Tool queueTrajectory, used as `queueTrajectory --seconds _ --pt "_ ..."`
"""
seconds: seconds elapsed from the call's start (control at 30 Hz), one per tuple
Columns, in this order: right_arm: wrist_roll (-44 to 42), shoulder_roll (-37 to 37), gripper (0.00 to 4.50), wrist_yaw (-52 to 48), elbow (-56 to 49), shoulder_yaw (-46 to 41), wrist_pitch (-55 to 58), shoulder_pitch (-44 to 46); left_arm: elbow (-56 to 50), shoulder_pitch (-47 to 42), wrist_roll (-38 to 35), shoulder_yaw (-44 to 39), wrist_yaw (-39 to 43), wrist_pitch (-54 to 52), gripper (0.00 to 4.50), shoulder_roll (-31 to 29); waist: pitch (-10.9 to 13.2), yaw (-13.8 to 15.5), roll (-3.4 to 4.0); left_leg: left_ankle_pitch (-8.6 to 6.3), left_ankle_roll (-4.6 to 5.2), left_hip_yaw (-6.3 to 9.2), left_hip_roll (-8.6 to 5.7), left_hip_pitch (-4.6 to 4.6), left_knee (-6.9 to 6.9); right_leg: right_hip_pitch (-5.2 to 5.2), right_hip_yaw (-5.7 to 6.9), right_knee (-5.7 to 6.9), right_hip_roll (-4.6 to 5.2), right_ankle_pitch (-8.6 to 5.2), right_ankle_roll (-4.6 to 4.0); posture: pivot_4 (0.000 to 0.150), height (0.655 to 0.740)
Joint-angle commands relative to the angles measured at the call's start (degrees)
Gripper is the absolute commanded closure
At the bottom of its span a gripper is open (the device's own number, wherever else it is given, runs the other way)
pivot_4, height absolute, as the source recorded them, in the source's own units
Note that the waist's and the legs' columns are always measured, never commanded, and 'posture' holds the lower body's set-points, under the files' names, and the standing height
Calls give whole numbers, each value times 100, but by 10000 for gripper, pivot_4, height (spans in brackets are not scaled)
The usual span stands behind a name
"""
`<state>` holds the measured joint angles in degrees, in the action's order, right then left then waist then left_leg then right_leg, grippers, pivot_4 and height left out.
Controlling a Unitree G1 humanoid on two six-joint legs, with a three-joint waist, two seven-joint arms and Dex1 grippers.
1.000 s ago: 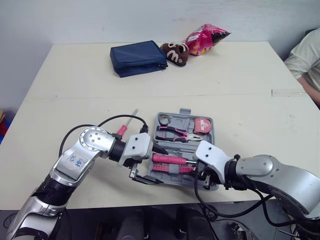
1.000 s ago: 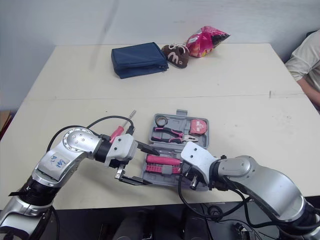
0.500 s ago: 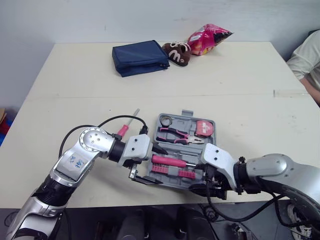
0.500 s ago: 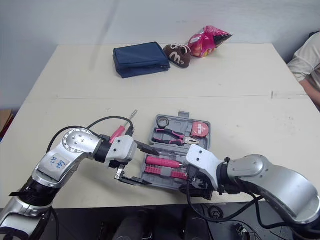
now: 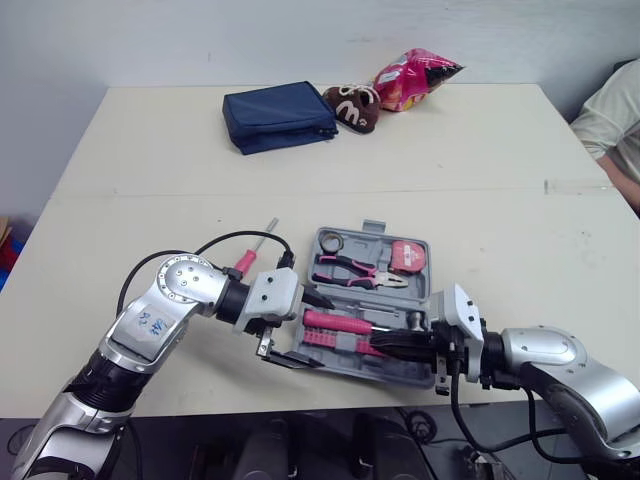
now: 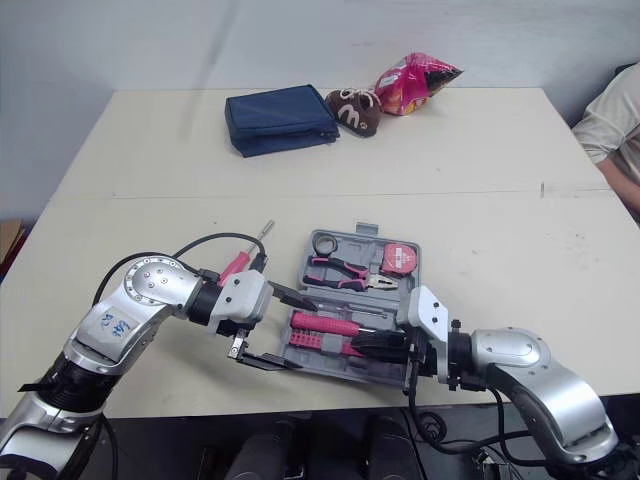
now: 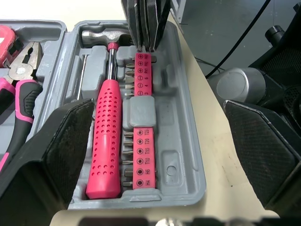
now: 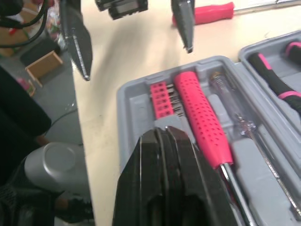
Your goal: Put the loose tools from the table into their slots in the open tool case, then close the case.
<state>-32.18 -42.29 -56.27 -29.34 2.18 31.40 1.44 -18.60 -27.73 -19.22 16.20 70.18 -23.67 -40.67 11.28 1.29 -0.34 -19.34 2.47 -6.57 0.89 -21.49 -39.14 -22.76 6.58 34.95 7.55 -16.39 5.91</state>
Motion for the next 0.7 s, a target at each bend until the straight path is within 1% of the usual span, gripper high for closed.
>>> queueTrajectory --seconds 0.03,0.13,0.23,0.3,0.33,0.37,0.43,0.53,0.63,0.7 --pt "256 28 44163 -89 226 114 -369 -31 -129 4 -107 -166 17 24 0 -47 0 0 0 0 0 0 -1 0 0 0 0 0 0 0 0 1500 7338" --pt "486 39 44163 -123 479 283 -558 -20 -129 -17 -104 -165 6 8 0 -27 0 0 0 0 0 -1 -1 1 0 0 0 0 1 0 0 1500 7338" --pt "1029 -223 44163 -230 773 733 -660 -154 -118 -57 -97 -156 4 -2 0 -12 0 0 0 0 0 -1 -1 2 0 1 -1 1 1 0 0 1500 7338" --pt "1204 -339 44163 -338 873 907 -755 -234 -108 -66 -91 -154 10 5 0 -12 -1 1 0 0 0 -1 -2 4 0 2 -1 0 1 0 0 1500 7338" --pt "1446 -329 44163 -130 1018 1039 -702 -250 -90 -79 -87 -158 8 2 0 -10 -4 9 -5 0 0 -1 -2 8 0 6 -1 -1 1 0 0 1500 7338" --pt "1469 -263 44163 42 1081 1074 -554 -277 -80 -86 -87 -164 -2 -12 0 -9 -7 11 -10 -1 -1 3 0 15 0 16 2 -4 2 0 0 1500 7338" --pt "1499 -198 44163 223 1084 1076 -478 -339 -69 -83 -97 -188 -34 -47 0 -2 -34 6 -44 -4 -7 7 4 25 0 27 3 -14 9 -2 -3 1500 7338" --pt "1196 -48 44163 307 697 692 -839 -453 -51 11 -161 -307 -166 -147 0 23 -59 3 -73 -8 -14 9 12 33 0 32 2 -26 13 -4 -7 1500 7338" --pt "861 180 44163 534 378 158 -1003 -482 -51 167 -282 -492 -335 -311 0 39 -57 5 -70 -11 -20 16 13 30 0 29 3 -24 18 -5 -10 1500 7338" --pt "442 67 44163 400 26 -289 -905 -544 -79 372 -435 -785 -496 -481 0 10 -51 5 -59 -12 -22 18 13 25 0 25 5 -22 18 -7 -12 1500 7338"
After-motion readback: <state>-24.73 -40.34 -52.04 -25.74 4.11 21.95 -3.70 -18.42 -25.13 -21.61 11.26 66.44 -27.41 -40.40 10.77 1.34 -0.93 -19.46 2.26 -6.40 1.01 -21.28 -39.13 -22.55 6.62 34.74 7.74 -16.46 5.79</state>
